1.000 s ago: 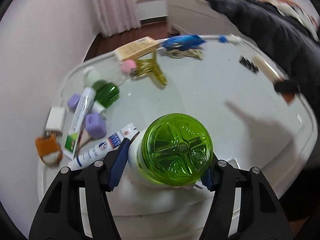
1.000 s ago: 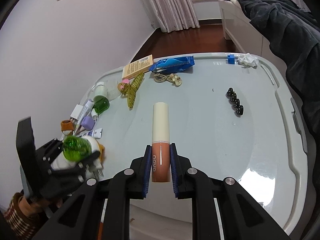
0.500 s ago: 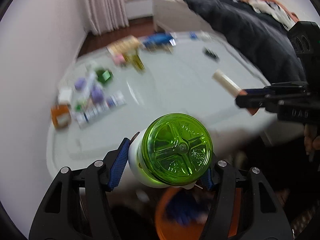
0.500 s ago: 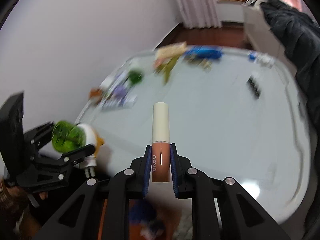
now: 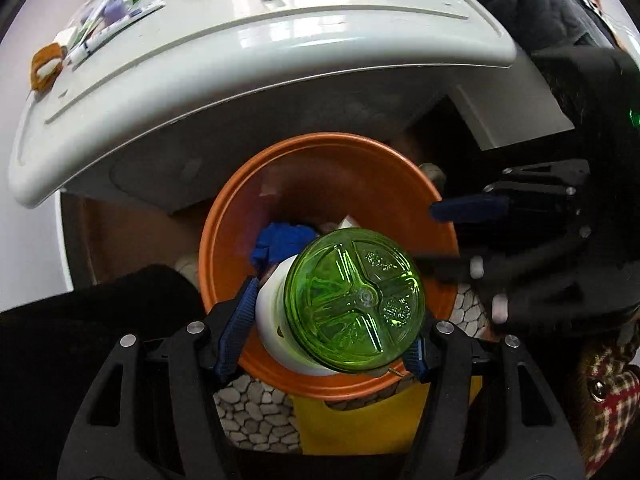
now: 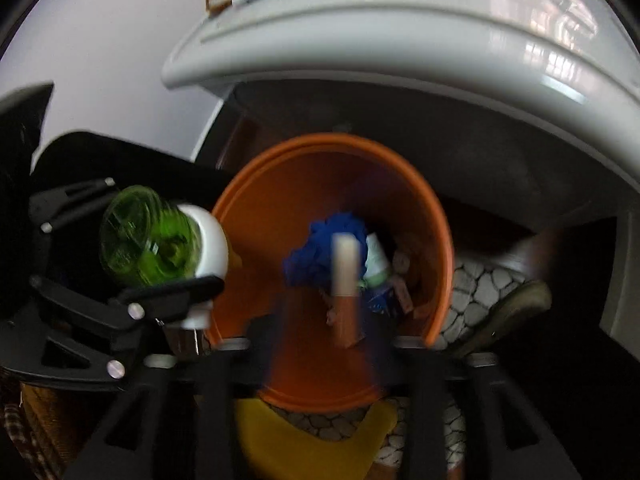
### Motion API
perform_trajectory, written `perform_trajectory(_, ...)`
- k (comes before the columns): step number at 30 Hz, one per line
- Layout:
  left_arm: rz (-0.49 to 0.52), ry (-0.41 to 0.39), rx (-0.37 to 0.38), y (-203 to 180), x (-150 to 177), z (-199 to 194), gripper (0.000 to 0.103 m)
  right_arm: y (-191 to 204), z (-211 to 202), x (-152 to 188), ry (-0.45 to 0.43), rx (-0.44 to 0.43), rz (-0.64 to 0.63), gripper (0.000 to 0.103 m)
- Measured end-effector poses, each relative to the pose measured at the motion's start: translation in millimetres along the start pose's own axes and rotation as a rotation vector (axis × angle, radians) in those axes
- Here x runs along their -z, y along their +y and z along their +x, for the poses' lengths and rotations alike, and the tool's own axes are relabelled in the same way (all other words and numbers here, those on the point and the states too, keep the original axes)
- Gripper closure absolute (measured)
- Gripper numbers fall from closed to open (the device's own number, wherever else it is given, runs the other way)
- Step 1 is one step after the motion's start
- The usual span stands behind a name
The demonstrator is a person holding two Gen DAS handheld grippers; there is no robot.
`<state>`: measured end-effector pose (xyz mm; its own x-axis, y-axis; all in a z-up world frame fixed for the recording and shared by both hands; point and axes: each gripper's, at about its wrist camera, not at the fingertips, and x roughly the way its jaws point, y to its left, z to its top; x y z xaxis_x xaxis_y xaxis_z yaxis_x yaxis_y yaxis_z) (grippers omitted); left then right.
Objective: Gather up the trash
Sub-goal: 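Carry the air freshener and lip gloss over the orange bucket and release both, then grasp the white ointment tube with the left tool while the right tool grasps the white-blue tube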
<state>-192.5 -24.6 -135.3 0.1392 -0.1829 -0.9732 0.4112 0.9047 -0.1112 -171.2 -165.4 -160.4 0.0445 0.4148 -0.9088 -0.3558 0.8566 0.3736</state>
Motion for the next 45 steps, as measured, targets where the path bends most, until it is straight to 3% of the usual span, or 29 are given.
perform_trajectory(3, -0.028, -0.030, -0.030, 7, -2, -10, 0.036, -9, -13, -4, -0.050, 0.024, 0.033, 0.036)
perform_trajectory(5, -0.058, -0.090, -0.041, 16, -5, -24, 0.032, -18, -24, -9, -0.095, 0.025, 0.065, 0.029)
perform_trajectory(12, -0.126, -0.292, -0.146, 44, -28, -67, 0.025, -32, -78, -36, -0.270, 0.038, 0.085, 0.022)
perform_trajectory(18, -0.109, -0.416, -0.189, 71, -64, -89, 0.025, -33, -126, -88, -0.418, 0.033, 0.060, 0.021)
perform_trajectory(23, -0.061, -0.498, -0.183, 117, -103, -106, 0.025, -29, -152, -135, -0.538, 0.007, 0.037, 0.015)
perform_trajectory(27, -0.090, -0.475, -0.187, 166, -151, -93, 0.025, -21, -152, -170, -0.633, 0.006, -0.009, 0.013)
perform_trajectory(30, -0.126, -0.449, -0.221, 195, -182, -78, 0.025, -24, -141, -175, -0.670, -0.015, -0.025, 0.013)
perform_trajectory(34, -0.126, -0.424, -0.261, 211, -211, -58, 0.025, -31, -124, -184, -0.610, -0.058, 0.007, 0.011)
perform_trajectory(37, -0.123, -0.399, -0.258, 216, -229, -44, 0.025, -27, -123, -184, -0.609, -0.079, 0.010, 0.005)
perform_trajectory(43, -0.133, -0.344, -0.263, 219, -247, -18, 0.025, -20, -121, -182, -0.600, -0.109, 0.003, 0.005)
perform_trajectory(45, -0.147, -0.333, -0.270, 222, -248, -11, 0.040, -15, -119, -182, -0.588, -0.102, -0.013, 0.005)
